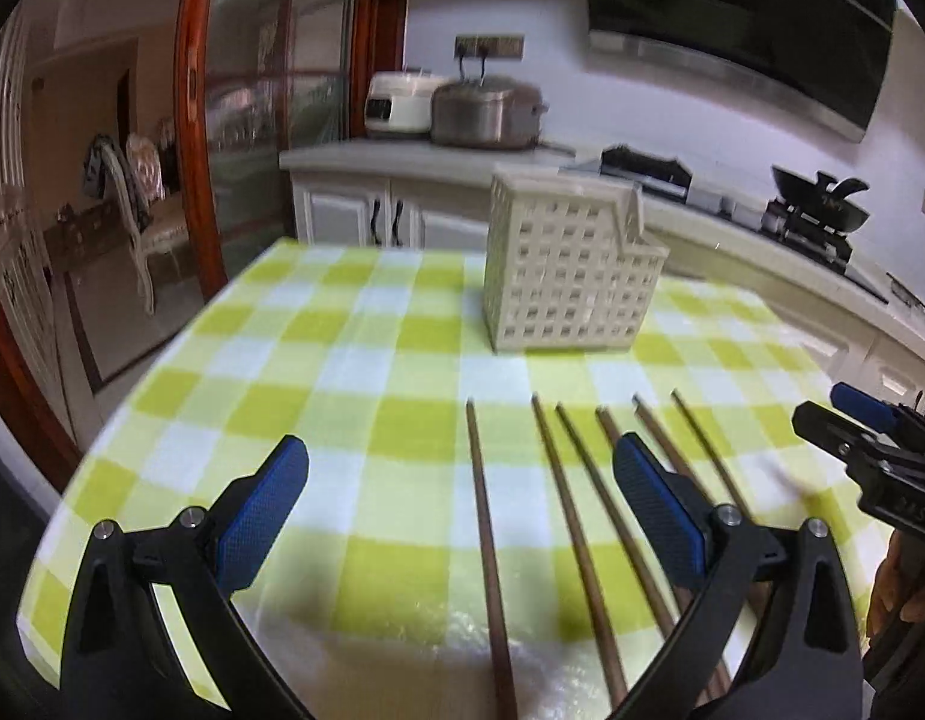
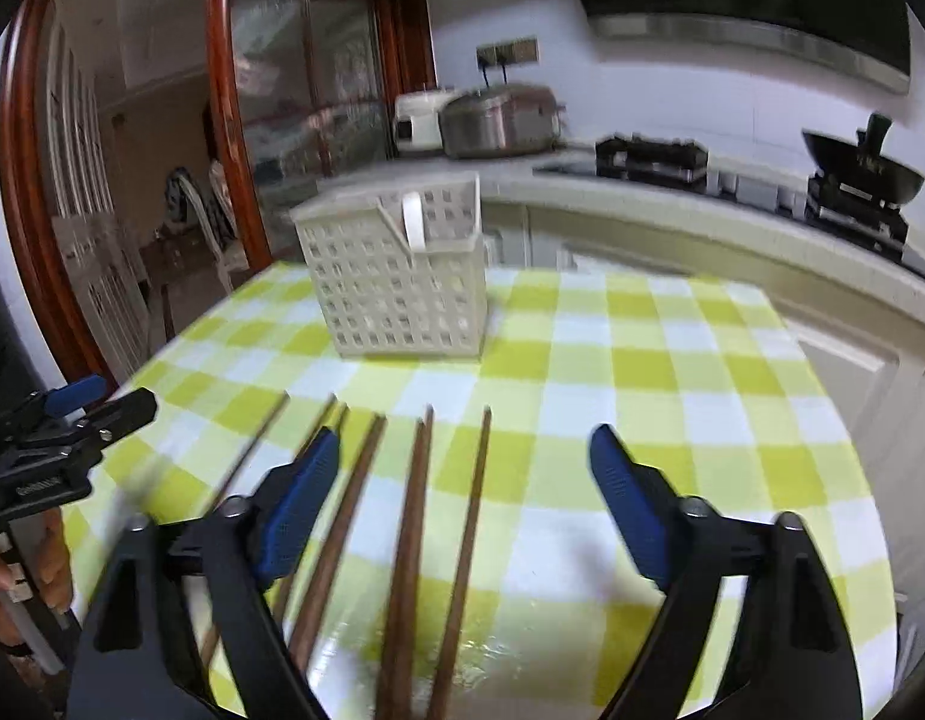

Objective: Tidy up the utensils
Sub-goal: 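Move the right gripper back to the chopsticks and close on one chopstick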

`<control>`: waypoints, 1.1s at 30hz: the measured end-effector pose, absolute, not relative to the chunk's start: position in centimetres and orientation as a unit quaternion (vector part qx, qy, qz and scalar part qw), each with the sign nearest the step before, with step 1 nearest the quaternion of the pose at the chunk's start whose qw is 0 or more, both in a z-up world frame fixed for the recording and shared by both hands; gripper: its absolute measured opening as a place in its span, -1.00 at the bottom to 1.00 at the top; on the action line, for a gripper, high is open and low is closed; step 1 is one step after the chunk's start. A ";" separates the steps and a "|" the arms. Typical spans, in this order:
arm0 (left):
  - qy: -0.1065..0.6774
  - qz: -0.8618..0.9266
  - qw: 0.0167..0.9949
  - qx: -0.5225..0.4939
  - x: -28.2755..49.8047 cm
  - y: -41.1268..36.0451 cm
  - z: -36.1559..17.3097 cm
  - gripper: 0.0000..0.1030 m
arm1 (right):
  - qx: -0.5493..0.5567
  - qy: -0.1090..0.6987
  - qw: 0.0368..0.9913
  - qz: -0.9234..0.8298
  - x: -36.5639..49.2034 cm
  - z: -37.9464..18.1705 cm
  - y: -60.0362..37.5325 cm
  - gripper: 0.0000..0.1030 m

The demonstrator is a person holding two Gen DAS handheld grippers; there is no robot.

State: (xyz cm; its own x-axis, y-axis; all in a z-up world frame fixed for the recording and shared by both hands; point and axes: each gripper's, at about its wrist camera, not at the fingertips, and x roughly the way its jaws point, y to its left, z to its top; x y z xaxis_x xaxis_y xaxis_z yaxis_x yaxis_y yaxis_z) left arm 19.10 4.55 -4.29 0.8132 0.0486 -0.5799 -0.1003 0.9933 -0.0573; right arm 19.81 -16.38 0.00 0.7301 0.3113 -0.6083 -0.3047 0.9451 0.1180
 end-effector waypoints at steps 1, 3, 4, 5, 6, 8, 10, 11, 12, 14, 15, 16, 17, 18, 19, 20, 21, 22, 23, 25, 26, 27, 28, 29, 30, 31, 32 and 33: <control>0.308 0.039 0.950 -0.044 19.2 4.7 -4.6 0.89 | 0.003 0.336 0.927 0.164 20.2 -0.4 -16.3 0.27; 0.316 0.039 0.947 -0.045 19.5 4.9 -5.3 0.89 | -0.003 0.359 0.919 0.161 21.1 -1.7 -16.1 0.09; 0.319 0.038 0.946 -0.044 19.7 4.9 -5.5 0.85 | -0.009 0.368 0.916 0.159 21.4 -2.3 -15.9 -0.03; 0.322 0.036 0.945 -0.042 19.9 4.9 -5.7 0.82 | -0.017 0.378 0.912 0.157 21.8 -2.8 -15.7 -0.07; 0.325 0.035 0.944 -0.039 20.0 4.9 -5.8 0.80 | -0.028 0.391 0.907 0.154 22.4 -3.5 -15.3 -0.15; 0.329 0.037 0.943 -0.033 20.3 4.7 -6.0 0.80 | -0.034 0.405 0.900 0.158 23.2 -4.2 -14.9 -0.26; 0.333 0.038 0.942 -0.031 20.7 4.8 -6.3 0.80 | -0.048 0.416 0.894 0.159 24.0 -4.8 -14.3 -0.39; 0.335 0.038 0.941 -0.032 20.8 4.8 -6.4 0.80 | -0.054 0.419 0.892 0.159 24.2 -5.0 -14.0 -0.41; 0.339 0.038 0.940 -0.032 21.1 4.9 -6.6 0.80 | -0.058 0.422 0.890 0.161 24.5 -5.1 -13.8 -0.46; 0.346 0.040 0.937 -0.033 21.5 5.0 -7.0 0.80 | -0.075 0.428 0.886 0.163 25.1 -5.4 -13.1 -0.56; 0.349 0.040 0.936 -0.032 21.7 5.0 -7.1 0.80 | -0.079 0.429 0.885 0.164 25.3 -5.5 -13.0 -0.59; 0.352 0.039 0.935 -0.031 21.9 5.0 -7.3 0.80 | -0.085 0.432 0.882 0.165 25.5 -5.6 -12.7 -0.60; 0.354 0.039 0.934 -0.030 22.1 4.9 -7.4 0.80 | -0.087 0.435 0.881 0.167 25.6 -5.7 -12.6 -0.61; 0.358 0.040 0.932 -0.027 22.4 4.8 -7.5 0.79 | -0.089 0.438 0.879 0.167 25.8 -6.0 -12.4 -0.65; 0.364 0.038 0.930 -0.024 22.7 4.7 -7.6 0.74 | -0.089 0.436 0.879 0.171 25.8 -6.0 -12.3 -0.71; 0.370 0.034 0.928 -0.024 23.0 4.6 -7.8 0.71 | -0.088 0.436 0.879 0.173 25.9 -6.1 -12.3 -0.72; 0.376 0.031 0.926 -0.024 23.3 4.5 -7.9 0.67 | -0.087 0.437 0.878 0.174 25.9 -6.0 -12.4 -0.72; 0.381 0.030 0.924 -0.025 23.6 4.5 -8.2 0.66 | -0.085 0.437 0.878 0.175 26.0 -6.0 -12.4 -0.72; 0.385 0.030 0.922 -0.026 23.8 4.4 -8.3 0.66 | -0.084 0.436 0.878 0.177 26.0 -6.0 -12.5 -0.72; 0.394 0.029 0.918 -0.027 24.3 4.3 -8.8 0.61 | -0.083 0.437 0.878 0.179 26.1 -6.0 -12.5 -0.73; 0.397 0.028 0.917 -0.028 24.5 4.4 -9.0 0.59 | -0.081 0.437 0.877 0.181 26.2 -6.0 -12.6 -0.73; 0.401 0.028 0.915 -0.029 24.7 4.4 -9.1 0.57 | -0.079 0.438 0.876 0.183 26.3 -6.0 -12.7 -0.73; 0.405 0.029 0.914 -0.030 24.9 4.4 -9.3 0.55 | -0.078 0.438 0.876 0.185 26.4 -6.0 -12.7 -0.73; 0.407 0.029 0.912 -0.031 25.1 4.4 -9.4 0.52 | -0.078 0.438 0.876 0.186 26.4 -6.0 -12.7 -0.73; 0.411 0.029 0.911 -0.032 25.3 4.4 -9.5 0.45 | -0.079 0.437 0.876 0.187 26.3 -6.0 -12.7 -0.74; 0.418 0.029 0.907 -0.035 25.6 4.5 -9.7 0.36 | -0.079 0.437 0.876 0.188 26.3 -6.0 -12.8 -0.77; 0.423 0.029 0.905 -0.037 25.9 4.5 -9.9 0.32 | -0.077 0.437 0.876 0.189 26.3 -6.0 -12.8 -0.78; 0.429 0.029 0.902 -0.041 26.2 4.7 -10.1 0.24 | -0.072 0.438 0.876 0.190 26.3 -6.0 -12.9 -0.78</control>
State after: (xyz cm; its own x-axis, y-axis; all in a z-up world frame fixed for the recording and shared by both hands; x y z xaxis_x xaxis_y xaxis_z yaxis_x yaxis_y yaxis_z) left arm 26.24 4.66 -10.13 0.6295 0.0166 -0.7769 -0.0864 0.9951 -0.0487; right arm 26.32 -12.93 -5.97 0.5444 0.2697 -0.7943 -0.3956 0.9175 0.0404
